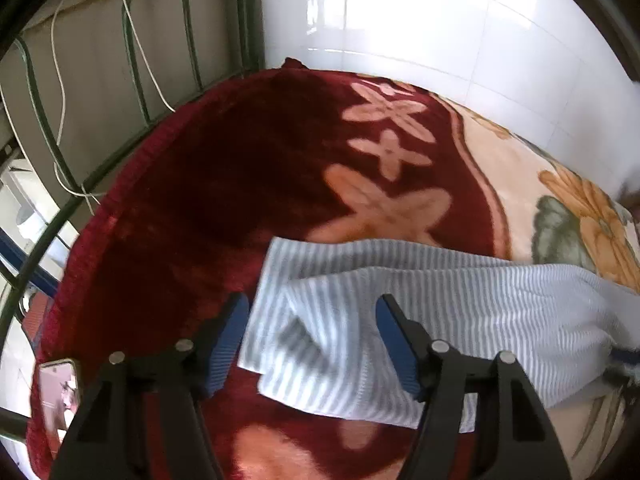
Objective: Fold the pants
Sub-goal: 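Smooth the folded leg flat with the open left gripper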
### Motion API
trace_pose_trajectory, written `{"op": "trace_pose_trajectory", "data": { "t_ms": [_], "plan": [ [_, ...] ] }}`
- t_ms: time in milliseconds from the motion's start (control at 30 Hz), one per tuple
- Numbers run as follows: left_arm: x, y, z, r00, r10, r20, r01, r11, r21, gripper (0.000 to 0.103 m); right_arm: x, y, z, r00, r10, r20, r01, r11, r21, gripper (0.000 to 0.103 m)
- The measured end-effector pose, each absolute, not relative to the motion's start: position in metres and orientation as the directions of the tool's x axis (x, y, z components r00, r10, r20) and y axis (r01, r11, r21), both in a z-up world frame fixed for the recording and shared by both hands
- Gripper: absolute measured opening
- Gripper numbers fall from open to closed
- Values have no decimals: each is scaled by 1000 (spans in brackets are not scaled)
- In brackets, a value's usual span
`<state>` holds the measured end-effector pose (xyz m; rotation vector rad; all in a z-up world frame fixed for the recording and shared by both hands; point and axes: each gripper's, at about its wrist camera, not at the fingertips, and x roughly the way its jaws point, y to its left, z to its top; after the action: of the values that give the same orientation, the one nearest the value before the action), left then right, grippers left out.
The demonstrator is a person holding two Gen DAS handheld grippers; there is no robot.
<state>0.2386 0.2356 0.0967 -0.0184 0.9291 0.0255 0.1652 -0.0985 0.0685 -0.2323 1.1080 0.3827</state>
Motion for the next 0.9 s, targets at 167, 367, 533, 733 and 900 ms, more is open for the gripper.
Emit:
{"op": "trace_pose_trajectory", "data": {
  "t_ms": [167,367,533,733,900],
  "plan": [
    [240,228,88,580,12,-814,-24,1000,-2,18,157,-79,57,387,175,-905,-466,884,-28,33],
    [240,220,108,619,56,-783,-16,998,59,15,159,-64,61,406,213,-889,-475,880,-6,33],
    [273,219,105,567,100,-817,-18,994,109,31,167,-51,58,395,244,-886,-460,887,39,33],
    [273,224,108,576,114,-810,-38,993,113,64,171,-39,58,396,259,-881,-476,878,44,33],
    [253,243,123,591,93,-801,-60,996,71,71,178,-28,56,404,261,-876,-499,866,28,33]
  ]
}}
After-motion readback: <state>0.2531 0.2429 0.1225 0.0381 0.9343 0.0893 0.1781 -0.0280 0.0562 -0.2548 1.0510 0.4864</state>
